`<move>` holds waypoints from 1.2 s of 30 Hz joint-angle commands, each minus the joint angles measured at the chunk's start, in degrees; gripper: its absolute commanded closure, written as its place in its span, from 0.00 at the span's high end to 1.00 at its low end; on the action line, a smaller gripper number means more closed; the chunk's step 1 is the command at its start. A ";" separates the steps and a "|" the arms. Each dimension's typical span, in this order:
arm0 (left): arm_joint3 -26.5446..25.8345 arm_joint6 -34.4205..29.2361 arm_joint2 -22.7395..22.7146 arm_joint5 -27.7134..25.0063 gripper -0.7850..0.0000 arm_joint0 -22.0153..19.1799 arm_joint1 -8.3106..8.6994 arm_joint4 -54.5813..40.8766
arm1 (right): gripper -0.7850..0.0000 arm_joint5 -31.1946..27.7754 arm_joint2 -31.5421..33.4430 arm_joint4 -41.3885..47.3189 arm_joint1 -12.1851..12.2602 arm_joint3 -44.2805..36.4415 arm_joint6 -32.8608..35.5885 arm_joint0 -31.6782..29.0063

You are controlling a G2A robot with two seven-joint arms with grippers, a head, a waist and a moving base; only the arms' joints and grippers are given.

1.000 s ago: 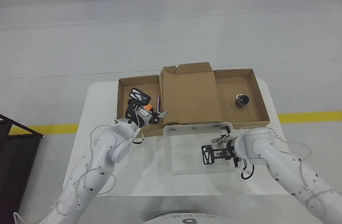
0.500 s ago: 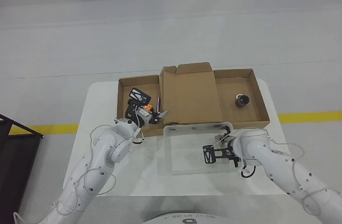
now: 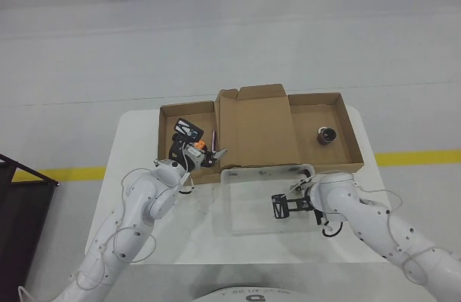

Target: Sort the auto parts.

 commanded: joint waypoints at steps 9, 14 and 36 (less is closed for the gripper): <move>0.00 0.00 0.00 0.00 1.00 0.00 0.00 0.00 | 0.00 -2.35 6.85 6.27 1.74 -6.05 -5.88 -2.74; 0.00 0.00 0.00 0.00 1.00 0.00 0.00 0.00 | 0.00 -4.68 12.65 7.12 3.29 -8.92 -14.68 -6.91; 0.00 0.00 0.00 0.00 1.00 0.00 0.00 0.00 | 0.00 -9.23 34.42 11.70 6.84 -6.02 -52.16 -20.41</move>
